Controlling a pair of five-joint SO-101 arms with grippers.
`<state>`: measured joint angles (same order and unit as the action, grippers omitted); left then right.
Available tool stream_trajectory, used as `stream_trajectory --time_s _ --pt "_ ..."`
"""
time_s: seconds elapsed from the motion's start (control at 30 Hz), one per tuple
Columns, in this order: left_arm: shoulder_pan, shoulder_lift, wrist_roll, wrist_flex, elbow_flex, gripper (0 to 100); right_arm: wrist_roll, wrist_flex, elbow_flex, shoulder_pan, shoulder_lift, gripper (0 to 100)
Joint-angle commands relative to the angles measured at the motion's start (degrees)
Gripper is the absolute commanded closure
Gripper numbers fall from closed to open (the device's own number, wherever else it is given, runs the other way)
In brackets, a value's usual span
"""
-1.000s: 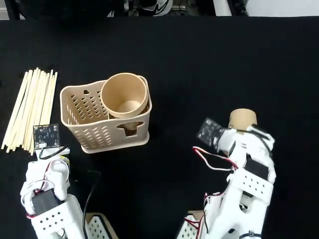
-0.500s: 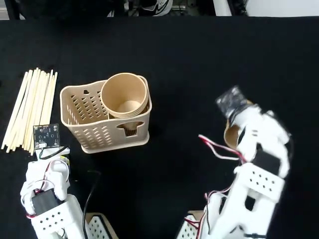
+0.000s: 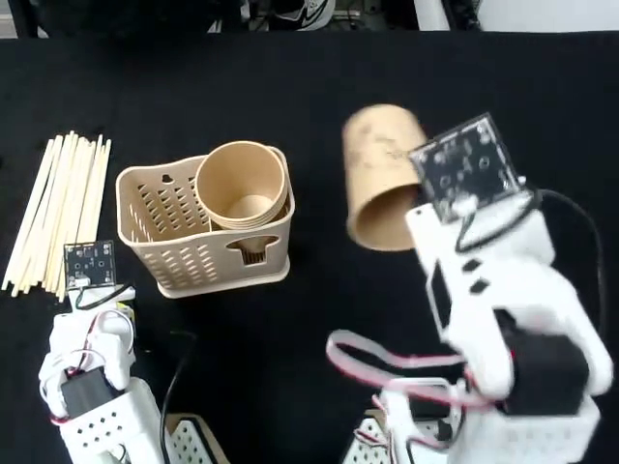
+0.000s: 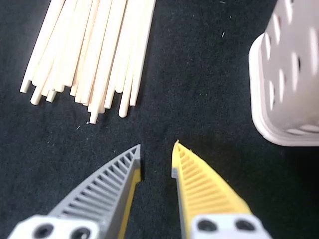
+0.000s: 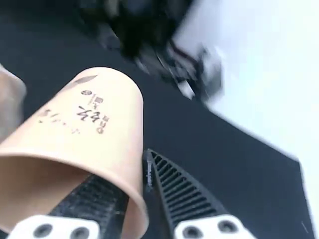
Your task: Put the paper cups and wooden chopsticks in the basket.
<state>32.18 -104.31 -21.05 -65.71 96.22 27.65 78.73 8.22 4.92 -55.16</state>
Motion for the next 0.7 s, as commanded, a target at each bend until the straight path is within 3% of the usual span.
stream_trajectory --time_s 0.0,0.23,0.4,0.67 --pt "-0.31 -0.18 -0.35 0.35 1.1 89 -4.22 -0.88 -4.88 11.34 -0.22 98.6" --pt "-0.31 -0.18 -0.35 0.35 1.1 89 -7.47 -4.66 -5.32 22.77 7.25 98.6" --pt "-0.31 -0.18 -0.35 0.44 1.1 89 -9.32 -2.64 -10.07 24.0 17.8 98.6" --pt "-0.4 -0.18 -0.35 0.44 1.1 89 -12.13 11.34 -26.42 23.74 33.36 98.4"
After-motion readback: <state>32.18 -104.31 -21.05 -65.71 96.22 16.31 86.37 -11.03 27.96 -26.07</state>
